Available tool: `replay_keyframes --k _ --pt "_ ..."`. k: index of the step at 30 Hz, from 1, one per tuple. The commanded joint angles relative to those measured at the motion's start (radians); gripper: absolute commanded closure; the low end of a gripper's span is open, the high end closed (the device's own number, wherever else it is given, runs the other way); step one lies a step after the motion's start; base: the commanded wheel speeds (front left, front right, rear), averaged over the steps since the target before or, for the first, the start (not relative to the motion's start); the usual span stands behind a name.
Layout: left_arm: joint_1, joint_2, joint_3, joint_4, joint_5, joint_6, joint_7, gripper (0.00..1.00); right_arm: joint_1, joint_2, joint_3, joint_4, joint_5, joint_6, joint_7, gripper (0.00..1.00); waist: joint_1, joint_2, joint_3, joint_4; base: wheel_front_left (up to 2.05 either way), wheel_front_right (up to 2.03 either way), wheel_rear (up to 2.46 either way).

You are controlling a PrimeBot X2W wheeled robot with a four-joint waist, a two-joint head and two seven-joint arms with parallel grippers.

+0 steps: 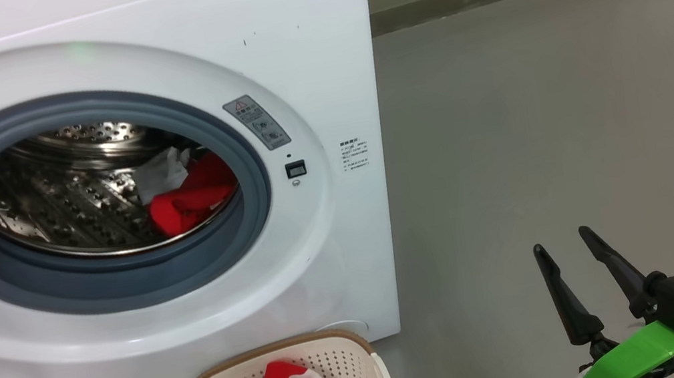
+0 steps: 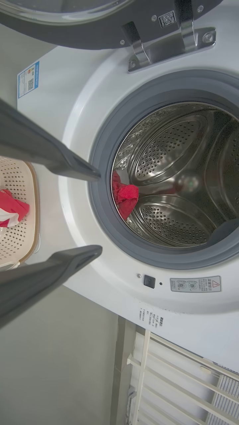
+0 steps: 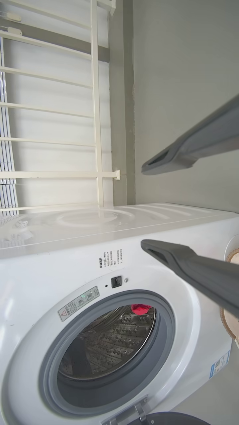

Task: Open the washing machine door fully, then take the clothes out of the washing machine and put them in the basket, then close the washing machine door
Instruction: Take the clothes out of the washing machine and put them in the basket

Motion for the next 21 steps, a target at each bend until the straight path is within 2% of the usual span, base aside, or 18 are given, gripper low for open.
replay_keyframes --k 1,10,21 --pt "-0.040 0.015 0.028 -0.028 0.000 0.000 0.001 0.00 -0.007 -0.012 0.024 -0.022 -0.004 0.007 -0.006 0.00 0.0000 0.0000 0.006 0.003 0.00 0.00 0.00" --pt "-0.170 0.048 0.019 0.014 -0.011 -0.020 0.042 0.00 -0.036 -0.013 0.031 -0.025 0.001 0.007 -0.006 0.00 0.0000 0.0000 0.064 0.016 0.00 0.00 0.00" --pt "-0.446 0.081 0.045 0.185 -0.080 -0.073 0.049 0.00 -0.105 -0.015 0.031 -0.035 0.006 0.007 -0.006 0.00 0.0000 0.0000 0.215 0.014 0.00 0.00 0.00"
